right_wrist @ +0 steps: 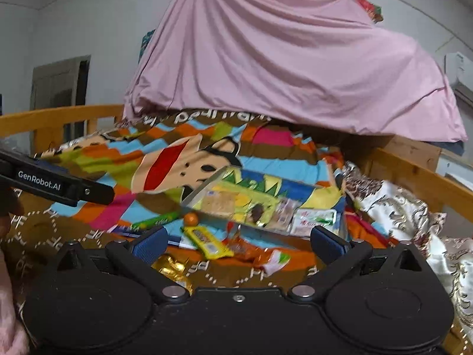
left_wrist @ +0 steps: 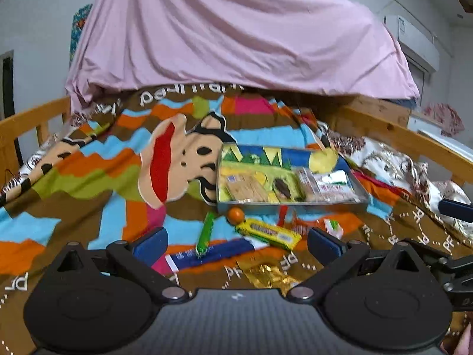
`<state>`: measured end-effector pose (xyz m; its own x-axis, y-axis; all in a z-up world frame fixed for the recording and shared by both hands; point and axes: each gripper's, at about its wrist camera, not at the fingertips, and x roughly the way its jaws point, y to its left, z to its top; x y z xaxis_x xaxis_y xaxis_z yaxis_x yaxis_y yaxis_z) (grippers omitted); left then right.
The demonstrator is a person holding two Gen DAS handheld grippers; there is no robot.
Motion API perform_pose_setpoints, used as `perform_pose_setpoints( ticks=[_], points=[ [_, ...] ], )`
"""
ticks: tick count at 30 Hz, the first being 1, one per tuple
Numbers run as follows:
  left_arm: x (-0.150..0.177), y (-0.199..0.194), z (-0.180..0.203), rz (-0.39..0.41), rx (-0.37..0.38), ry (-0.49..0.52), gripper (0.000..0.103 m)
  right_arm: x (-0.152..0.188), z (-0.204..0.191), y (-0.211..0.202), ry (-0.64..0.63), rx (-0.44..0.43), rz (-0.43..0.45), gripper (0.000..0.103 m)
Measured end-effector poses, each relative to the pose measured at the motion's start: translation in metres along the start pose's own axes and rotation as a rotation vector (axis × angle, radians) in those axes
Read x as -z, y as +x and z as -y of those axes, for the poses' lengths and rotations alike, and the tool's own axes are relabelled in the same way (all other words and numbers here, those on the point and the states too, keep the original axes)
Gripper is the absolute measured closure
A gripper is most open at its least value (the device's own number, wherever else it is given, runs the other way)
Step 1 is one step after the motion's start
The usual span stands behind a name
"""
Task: Organize snacks
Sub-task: 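Lift both open tools up and back from the tin tray, then move right tool to the gold foil pack while left tool approaches the blue pack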
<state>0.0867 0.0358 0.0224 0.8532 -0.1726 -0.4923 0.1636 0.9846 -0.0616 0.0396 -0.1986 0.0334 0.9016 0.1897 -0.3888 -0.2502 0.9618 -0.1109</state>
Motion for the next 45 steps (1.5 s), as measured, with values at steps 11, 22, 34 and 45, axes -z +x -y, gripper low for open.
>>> perform_pose_setpoints(
  ticks=[11,22,34,45],
  points=[
    [0.000,0.028,-0.004,-0.183,0.053,-0.014,0.000,0.010,-0.004,0.022,0.022,-0.037,-0.116,0.001],
    [-0.015,0.070,-0.022,-0.284,0.099,0.096,0.000,0.015,-0.010,0.046,0.027,-0.065,-0.193,0.001],
    [-0.021,0.123,-0.060,-0.424,0.163,0.191,0.000,0.020,-0.024,0.089,0.060,-0.162,-0.269,0.001],
    [-0.009,0.170,-0.052,-0.465,0.306,0.315,0.001,0.036,-0.040,0.144,0.082,-0.244,-0.342,0.001]
  ],
)
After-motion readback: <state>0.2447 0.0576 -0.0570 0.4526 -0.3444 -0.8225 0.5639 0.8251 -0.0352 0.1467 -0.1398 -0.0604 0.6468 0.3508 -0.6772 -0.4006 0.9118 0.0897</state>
